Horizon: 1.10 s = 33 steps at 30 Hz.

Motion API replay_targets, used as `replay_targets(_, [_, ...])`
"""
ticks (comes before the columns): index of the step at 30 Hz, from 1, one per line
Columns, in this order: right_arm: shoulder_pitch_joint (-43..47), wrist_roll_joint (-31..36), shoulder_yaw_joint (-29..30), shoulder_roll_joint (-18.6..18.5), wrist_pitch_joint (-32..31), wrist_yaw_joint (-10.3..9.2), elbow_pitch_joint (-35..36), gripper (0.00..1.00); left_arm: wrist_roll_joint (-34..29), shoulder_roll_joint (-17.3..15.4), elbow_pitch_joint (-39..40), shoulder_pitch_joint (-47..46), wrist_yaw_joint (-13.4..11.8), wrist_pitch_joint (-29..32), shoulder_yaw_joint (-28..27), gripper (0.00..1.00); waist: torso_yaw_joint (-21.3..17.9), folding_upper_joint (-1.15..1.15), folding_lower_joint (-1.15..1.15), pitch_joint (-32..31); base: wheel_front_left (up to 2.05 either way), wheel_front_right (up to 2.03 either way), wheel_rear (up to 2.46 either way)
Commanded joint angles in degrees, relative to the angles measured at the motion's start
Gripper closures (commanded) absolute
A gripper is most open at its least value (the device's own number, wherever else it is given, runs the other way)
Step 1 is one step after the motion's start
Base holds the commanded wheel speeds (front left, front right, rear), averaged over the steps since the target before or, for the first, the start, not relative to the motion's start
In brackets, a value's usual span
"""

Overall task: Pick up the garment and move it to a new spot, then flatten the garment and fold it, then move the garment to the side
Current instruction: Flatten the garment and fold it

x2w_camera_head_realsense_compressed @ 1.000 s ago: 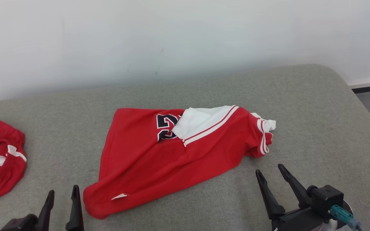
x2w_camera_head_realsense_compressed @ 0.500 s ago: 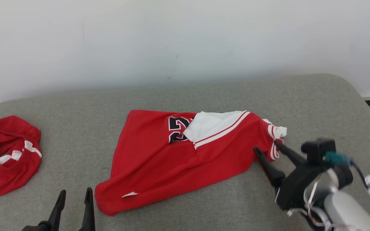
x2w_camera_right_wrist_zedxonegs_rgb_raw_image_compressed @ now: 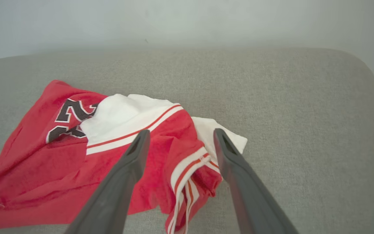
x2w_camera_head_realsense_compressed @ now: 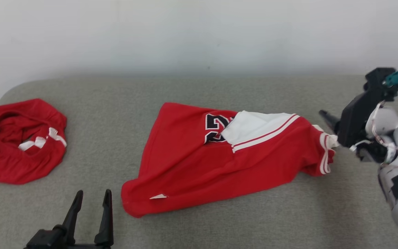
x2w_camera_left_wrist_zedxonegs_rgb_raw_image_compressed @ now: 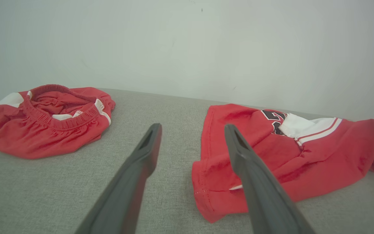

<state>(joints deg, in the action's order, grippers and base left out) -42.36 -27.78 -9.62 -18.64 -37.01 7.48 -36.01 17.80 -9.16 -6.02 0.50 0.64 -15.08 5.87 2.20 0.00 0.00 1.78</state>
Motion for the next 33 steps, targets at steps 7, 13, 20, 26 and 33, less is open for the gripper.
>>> replay_targets(7, [-7.9,6.3,5.6,-1.9,-2.0,0.03,-9.0,0.00,-1.4,1.0,1.2,-3.2,2.0,-0.1,0.9,0.00,7.5,0.00,0.00,6.7,0.00,0.00,0.00])
replay_targets(13, [-10.8,8.8,9.0,-2.6,-2.5,0.03,-13.3,0.00,-2.0,1.7,2.8,-5.4,3.0,-0.1,0.9,0.00,10.4,0.00,0.00,11.6,0.00,0.00,0.00])
replay_targets(20, [-12.1,8.1,5.7,-1.5,-5.3,0.03,-13.0,0.00,-2.6,2.3,2.8,-7.0,3.8,-0.1,-0.1,0.00,10.8,0.00,0.00,13.8,0.00,0.00,0.00])
replay_targets(26, [-11.5,6.3,2.7,-1.3,-7.2,0.03,-12.0,0.48,-3.0,3.0,2.0,-7.2,4.4,-0.1,-0.6,0.00,10.1,0.00,0.00,13.5,0.00,0.00,0.00])
replay_targets(33, [-11.6,5.7,-1.6,-2.8,-3.4,0.03,-8.1,1.00,-3.2,3.3,1.7,-7.7,4.8,-0.1,-1.5,0.00,9.2,0.00,0.00,13.4,0.00,0.00,0.00])
